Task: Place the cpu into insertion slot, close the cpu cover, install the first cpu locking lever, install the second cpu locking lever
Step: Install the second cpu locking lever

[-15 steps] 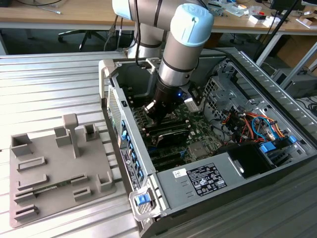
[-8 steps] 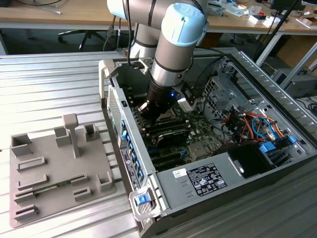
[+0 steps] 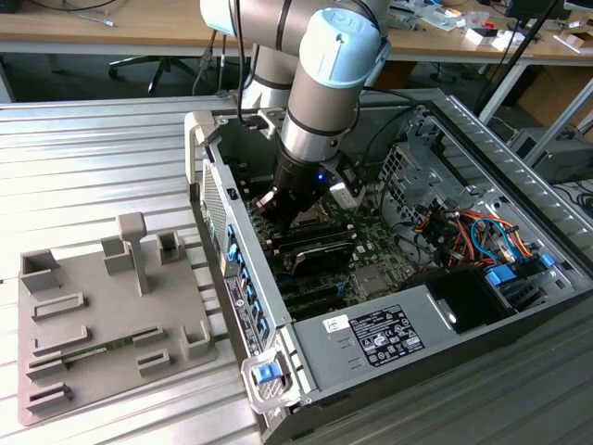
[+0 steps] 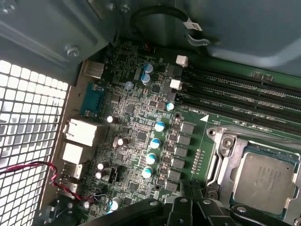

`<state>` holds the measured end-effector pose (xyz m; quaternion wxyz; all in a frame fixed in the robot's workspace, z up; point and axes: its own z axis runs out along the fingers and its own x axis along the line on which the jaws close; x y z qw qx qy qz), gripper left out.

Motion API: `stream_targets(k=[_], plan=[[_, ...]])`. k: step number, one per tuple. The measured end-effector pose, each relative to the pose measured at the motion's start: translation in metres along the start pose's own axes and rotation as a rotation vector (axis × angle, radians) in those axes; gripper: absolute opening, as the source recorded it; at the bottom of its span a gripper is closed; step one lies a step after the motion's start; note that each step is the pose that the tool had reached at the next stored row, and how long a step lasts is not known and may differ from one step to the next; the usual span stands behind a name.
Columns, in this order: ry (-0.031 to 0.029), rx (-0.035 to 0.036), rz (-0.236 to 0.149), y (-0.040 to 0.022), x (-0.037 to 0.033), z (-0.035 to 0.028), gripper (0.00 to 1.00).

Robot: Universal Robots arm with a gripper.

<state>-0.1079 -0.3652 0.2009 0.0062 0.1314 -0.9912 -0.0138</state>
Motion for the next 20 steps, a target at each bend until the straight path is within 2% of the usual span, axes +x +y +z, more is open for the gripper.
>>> stream_targets(k=[6, 9, 11, 12, 14, 17, 20], plan=[[-0.0002, 0.0001, 0.000, -0.0026, 0.0010, 0.0001, 0.11], [-0.0008, -0.0001, 0.000, -0.0026, 0.0004, -0.0032, 0.11], [-0.0004, 0.0002, 0.001, -0.0037, -0.0038, -0.0035, 0.11], [0.0003, 0.0003, 0.001, -0.0051, -0.0092, -0.0036, 0.11], [-0.0007, -0.0001, 0.001, -0.0059, -0.0151, -0.0050, 0.11], [-0.0003, 0.0000, 0.002, -0.0052, -0.0162, -0.0106, 0.11], [0.0001, -0.0003, 0.003, -0.0053, -0.0198, -0.0112, 0.11]])
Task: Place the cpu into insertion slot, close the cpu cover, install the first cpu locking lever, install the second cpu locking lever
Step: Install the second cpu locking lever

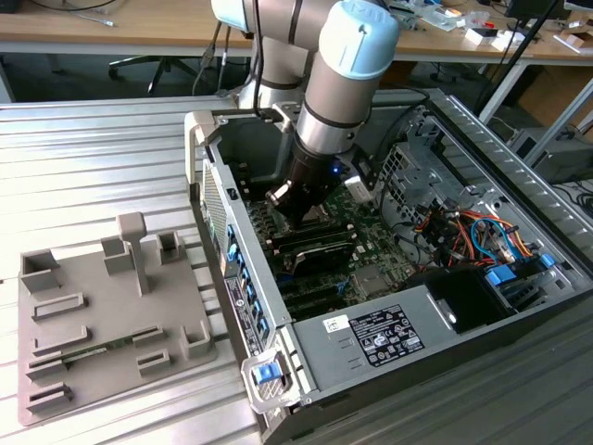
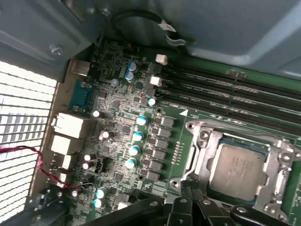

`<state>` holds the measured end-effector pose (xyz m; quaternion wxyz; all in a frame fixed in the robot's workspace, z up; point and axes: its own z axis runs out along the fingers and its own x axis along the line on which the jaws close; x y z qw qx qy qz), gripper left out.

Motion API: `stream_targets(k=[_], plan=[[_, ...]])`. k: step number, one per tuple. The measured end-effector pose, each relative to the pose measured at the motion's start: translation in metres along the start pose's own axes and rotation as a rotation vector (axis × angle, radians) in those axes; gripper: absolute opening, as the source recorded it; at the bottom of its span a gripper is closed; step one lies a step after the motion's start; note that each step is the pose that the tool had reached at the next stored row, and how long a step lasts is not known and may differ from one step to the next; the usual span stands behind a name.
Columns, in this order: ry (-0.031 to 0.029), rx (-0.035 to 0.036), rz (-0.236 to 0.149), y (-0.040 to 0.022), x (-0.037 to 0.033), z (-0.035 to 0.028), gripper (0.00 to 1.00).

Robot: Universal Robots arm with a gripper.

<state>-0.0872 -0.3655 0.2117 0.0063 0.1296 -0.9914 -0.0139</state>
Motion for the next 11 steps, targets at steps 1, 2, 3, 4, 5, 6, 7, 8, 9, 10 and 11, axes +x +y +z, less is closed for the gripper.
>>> stream_targets(k=[1, 2, 3, 4, 5, 6, 7, 8, 9, 10, 11], plan=[[0.0005, -0.0010, 0.000, 0.0000, -0.0022, 0.0000, 0.11], [0.0009, -0.0016, 0.000, 0.0000, -0.0038, 0.0000, 0.11], [0.0015, -0.0024, 0.001, -0.0001, -0.0060, 0.0000, 0.11], [0.0028, -0.0035, 0.001, -0.0005, -0.0102, -0.0001, 0.11], [0.0040, -0.0041, 0.001, -0.0012, -0.0146, -0.0002, 0.11], [0.0048, -0.0045, 0.001, -0.0017, -0.0171, -0.0002, 0.11], [0.0058, -0.0052, 0.001, -0.0025, -0.0200, -0.0002, 0.11], [0.0064, -0.0058, 0.001, -0.0031, -0.0222, -0.0003, 0.11], [0.0072, -0.0064, 0.001, -0.0037, -0.0246, -0.0003, 0.11], [0.0078, -0.0068, 0.001, -0.0044, -0.0274, -0.0004, 0.11], [0.0083, -0.0071, 0.001, -0.0049, -0.0292, -0.0004, 0.11]])
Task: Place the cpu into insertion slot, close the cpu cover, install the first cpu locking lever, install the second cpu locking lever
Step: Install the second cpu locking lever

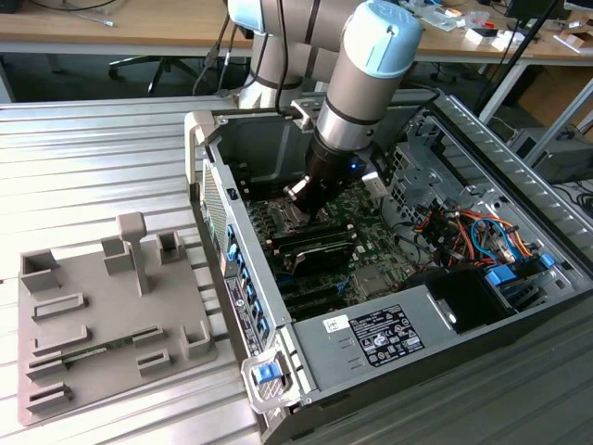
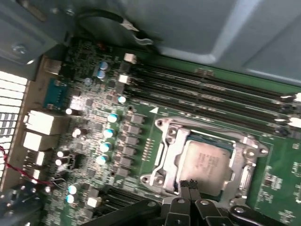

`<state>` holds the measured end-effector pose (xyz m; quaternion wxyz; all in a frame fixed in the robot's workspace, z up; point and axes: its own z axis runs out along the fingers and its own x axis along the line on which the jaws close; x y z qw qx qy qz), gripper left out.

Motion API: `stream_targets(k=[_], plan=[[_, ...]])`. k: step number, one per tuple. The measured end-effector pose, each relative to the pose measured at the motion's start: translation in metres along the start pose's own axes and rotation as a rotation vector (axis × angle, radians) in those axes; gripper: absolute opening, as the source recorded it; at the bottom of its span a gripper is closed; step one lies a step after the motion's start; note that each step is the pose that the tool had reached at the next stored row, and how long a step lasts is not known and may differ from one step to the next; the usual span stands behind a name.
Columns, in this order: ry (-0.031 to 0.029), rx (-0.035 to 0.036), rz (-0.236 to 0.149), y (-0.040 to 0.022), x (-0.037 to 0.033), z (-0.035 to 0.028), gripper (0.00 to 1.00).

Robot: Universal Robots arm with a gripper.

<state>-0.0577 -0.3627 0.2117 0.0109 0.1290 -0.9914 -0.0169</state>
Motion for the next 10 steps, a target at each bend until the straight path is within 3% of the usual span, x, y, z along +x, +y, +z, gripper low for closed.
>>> stream_targets(k=[4, 7, 10], plan=[[-0.0003, -0.0025, 0.000, -0.0005, -0.0024, -0.0020, 0.11], [-0.0009, -0.0049, 0.000, -0.0004, -0.0033, -0.0122, 0.11], [-0.0012, -0.0058, 0.000, -0.0002, -0.0032, -0.0157, 0.11]])
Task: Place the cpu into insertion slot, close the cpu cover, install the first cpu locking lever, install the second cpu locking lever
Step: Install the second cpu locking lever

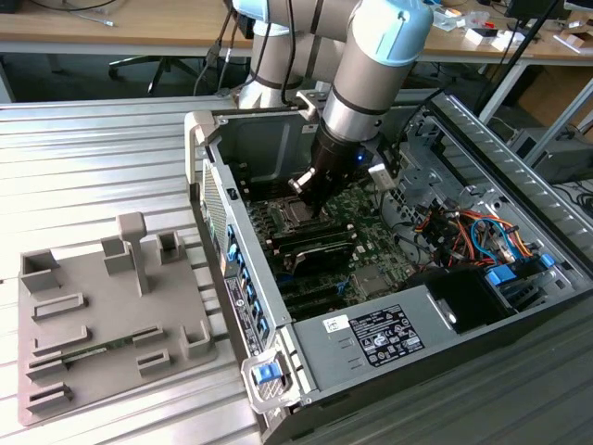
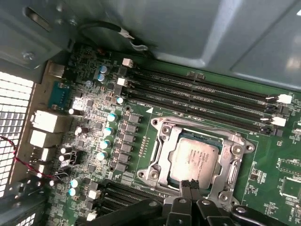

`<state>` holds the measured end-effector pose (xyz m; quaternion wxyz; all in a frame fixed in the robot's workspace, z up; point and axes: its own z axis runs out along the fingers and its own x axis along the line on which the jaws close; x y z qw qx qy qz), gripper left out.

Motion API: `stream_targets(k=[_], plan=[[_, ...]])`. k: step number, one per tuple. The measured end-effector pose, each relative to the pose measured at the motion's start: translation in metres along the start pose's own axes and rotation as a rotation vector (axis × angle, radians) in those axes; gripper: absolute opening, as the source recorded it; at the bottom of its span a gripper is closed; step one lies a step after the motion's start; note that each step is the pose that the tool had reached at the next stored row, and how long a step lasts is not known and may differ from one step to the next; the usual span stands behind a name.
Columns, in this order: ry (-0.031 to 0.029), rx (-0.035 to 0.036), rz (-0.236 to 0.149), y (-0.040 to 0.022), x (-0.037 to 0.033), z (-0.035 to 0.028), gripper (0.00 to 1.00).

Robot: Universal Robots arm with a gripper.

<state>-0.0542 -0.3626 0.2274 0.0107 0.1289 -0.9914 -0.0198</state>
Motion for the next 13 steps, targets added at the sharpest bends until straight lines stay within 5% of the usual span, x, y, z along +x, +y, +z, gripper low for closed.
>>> stream_targets(k=[5, 13], plan=[[-0.0003, -0.0010, 0.000, 0.0007, 0.0003, -0.0181, 0.11], [-0.0003, -0.0011, 0.000, 0.0008, 0.0003, -0.0202, 0.11]])
